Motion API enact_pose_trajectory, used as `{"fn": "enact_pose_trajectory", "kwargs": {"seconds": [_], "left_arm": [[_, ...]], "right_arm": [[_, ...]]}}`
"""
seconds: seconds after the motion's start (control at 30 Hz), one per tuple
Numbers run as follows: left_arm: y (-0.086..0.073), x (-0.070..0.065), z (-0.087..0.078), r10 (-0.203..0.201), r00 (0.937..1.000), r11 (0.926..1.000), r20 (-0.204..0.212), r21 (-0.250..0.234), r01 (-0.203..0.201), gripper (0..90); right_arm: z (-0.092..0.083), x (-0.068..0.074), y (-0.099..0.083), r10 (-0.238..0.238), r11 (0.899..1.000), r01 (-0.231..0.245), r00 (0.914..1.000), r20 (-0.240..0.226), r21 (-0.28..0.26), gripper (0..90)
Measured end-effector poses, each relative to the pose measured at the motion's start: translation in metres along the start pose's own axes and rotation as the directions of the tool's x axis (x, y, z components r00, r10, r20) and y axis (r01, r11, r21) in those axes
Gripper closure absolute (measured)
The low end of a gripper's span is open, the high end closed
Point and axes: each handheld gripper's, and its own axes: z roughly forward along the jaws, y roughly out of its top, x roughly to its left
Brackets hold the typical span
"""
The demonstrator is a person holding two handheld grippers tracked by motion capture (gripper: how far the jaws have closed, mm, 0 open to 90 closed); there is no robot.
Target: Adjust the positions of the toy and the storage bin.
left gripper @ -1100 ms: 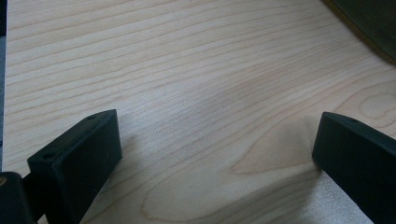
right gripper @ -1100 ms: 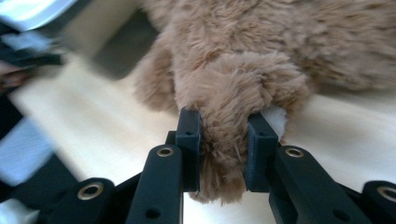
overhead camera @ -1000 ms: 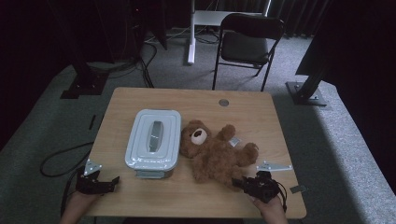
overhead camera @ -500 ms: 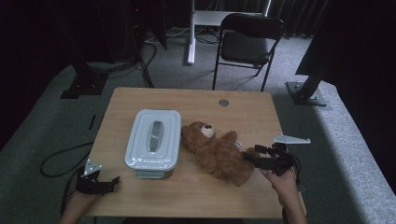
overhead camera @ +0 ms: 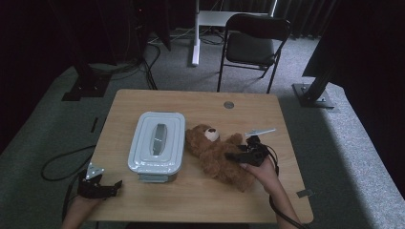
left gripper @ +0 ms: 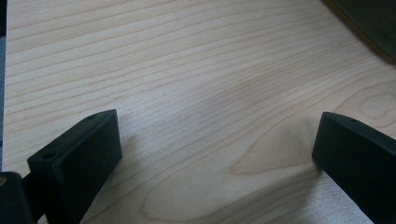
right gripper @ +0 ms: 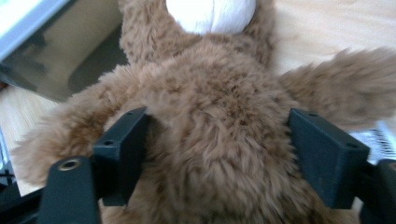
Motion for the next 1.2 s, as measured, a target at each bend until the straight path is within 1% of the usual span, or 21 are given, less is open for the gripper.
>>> {"fn": "enact_pose_trajectory", "kwargs": {"seconds": [0.07, 0.1, 0.13, 0.2, 0.33, 0.43, 0.53, 0.6, 0.63, 0.7, 0.77, 0.8, 0.83, 0.87, 0.93, 1.03, 1.07, 1.1, 1.13, 1.17, 1.2], "left_arm": [[0.0, 0.0, 0.0, 0.0, 1.0, 1.0, 0.0, 0.0, 0.0, 2.0], [0.0, 0.0, 0.0, 0.0, 1.0, 1.0, 0.0, 0.0, 0.0, 2.0], [0.0, 0.0, 0.0, 0.0, 1.0, 1.0, 0.0, 0.0, 0.0, 2.0], [0.0, 0.0, 0.0, 0.0, 1.0, 1.0, 0.0, 0.0, 0.0, 2.0], [0.0, 0.0, 0.0, 0.0, 1.0, 1.0, 0.0, 0.0, 0.0, 2.0], [0.0, 0.0, 0.0, 0.0, 1.0, 1.0, 0.0, 0.0, 0.0, 2.0], [0.0, 0.0, 0.0, 0.0, 1.0, 1.0, 0.0, 0.0, 0.0, 2.0], [0.0, 0.0, 0.0, 0.0, 1.0, 1.0, 0.0, 0.0, 0.0, 2.0], [0.0, 0.0, 0.0, 0.0, 1.0, 1.0, 0.0, 0.0, 0.0, 2.0], [0.0, 0.0, 0.0, 0.0, 1.0, 1.0, 0.0, 0.0, 0.0, 2.0], [0.0, 0.0, 0.0, 0.0, 1.0, 1.0, 0.0, 0.0, 0.0, 2.0], [0.0, 0.0, 0.0, 0.0, 1.0, 1.0, 0.0, 0.0, 0.0, 2.0], [0.0, 0.0, 0.0, 0.0, 1.0, 1.0, 0.0, 0.0, 0.0, 2.0], [0.0, 0.0, 0.0, 0.0, 1.0, 1.0, 0.0, 0.0, 0.0, 2.0], [0.0, 0.0, 0.0, 0.0, 1.0, 1.0, 0.0, 0.0, 0.0, 2.0], [0.0, 0.0, 0.0, 0.0, 1.0, 1.0, 0.0, 0.0, 0.0, 2.0], [0.0, 0.0, 0.0, 0.0, 1.0, 1.0, 0.0, 0.0, 0.0, 2.0], [0.0, 0.0, 0.0, 0.0, 1.0, 1.0, 0.0, 0.0, 0.0, 2.0], [0.0, 0.0, 0.0, 0.0, 1.0, 1.0, 0.0, 0.0, 0.0, 2.0], [0.0, 0.0, 0.0, 0.0, 1.0, 1.0, 0.0, 0.0, 0.0, 2.0], [0.0, 0.0, 0.0, 0.0, 1.0, 1.0, 0.0, 0.0, 0.0, 2.0]], "right_arm": [[0.008, 0.003, -0.003, -0.012, 0.999, 0.013, 0.9995, -0.028, 0.035, 17.3], [0.008, 0.003, -0.003, -0.012, 0.999, 0.013, 0.9995, -0.028, 0.035, 17.3], [0.017, 0.008, -0.006, -0.046, 0.996, 0.048, 0.9983, -0.035, 0.076, 13.2], [0.024, 0.015, -0.01, -0.084, 0.991, 0.087, 0.9958, -0.035, 0.099, 12.8], [0.03, 0.027, -0.013, -0.139, 0.983, 0.137, 0.9902, 0.01, 0.118, 12.7], [0.034, 0.028, -0.013, -0.132, 0.983, 0.128, 0.9909, 0.024, 0.132, 14.0], [0.034, 0.031, -0.013, -0.143, 0.981, 0.133, 0.9876, 0.064, 0.14, 30.4], [0.032, 0.032, -0.014, -0.137, 0.984, 0.127, 0.9877, 0.076, 0.122, 43.4], [0.031, 0.032, -0.014, -0.121, 0.987, 0.112, 0.9896, 0.078, 0.113, 49.5], [0.027, 0.032, -0.014, -0.105, 0.992, 0.099, 0.9912, 0.08, 0.079, 58.1], [0.022, 0.034, -0.012, -0.099, 0.994, 0.094, 0.9904, 0.097, 0.056, 63.4], [0.022, 0.034, -0.012, -0.099, 0.994, 0.094, 0.9904, 0.097, 0.056, 63.4], [0.018, 0.033, -0.01, -0.08, 0.997, 0.077, 0.9913, 0.105, 0.033, 64.8], [0.014, 0.03, -0.008, -0.065, 0.998, 0.064, 0.9897, 0.128, 0.009, 66.8], [0.01, 0.024, -0.005, -0.039, 0.999, 0.043, 0.9884, 0.147, -0.025, 67.7], [0.0, 0.014, 0.0, -0.005, 0.997, 0.02, 0.9779, 0.209, -0.07, 67.6], [-0.006, 0.009, 0.003, 0.013, 0.996, 0.01, 0.9722, 0.234, -0.094, 67.5], [-0.006, 0.009, 0.003, 0.013, 0.996, 0.01, 0.9722, 0.234, -0.094, 67.5], [-0.012, 0.004, 0.006, 0.033, 0.994, -0.005, 0.9678, 0.249, -0.113, 67.5], [-0.019, -0.002, 0.01, 0.052, 0.991, -0.014, 0.9579, 0.282, -0.135, 67.5], [-0.026, -0.007, 0.015, 0.072, 0.987, -0.022, 0.9443, 0.321, -0.156, 67.5]]}}
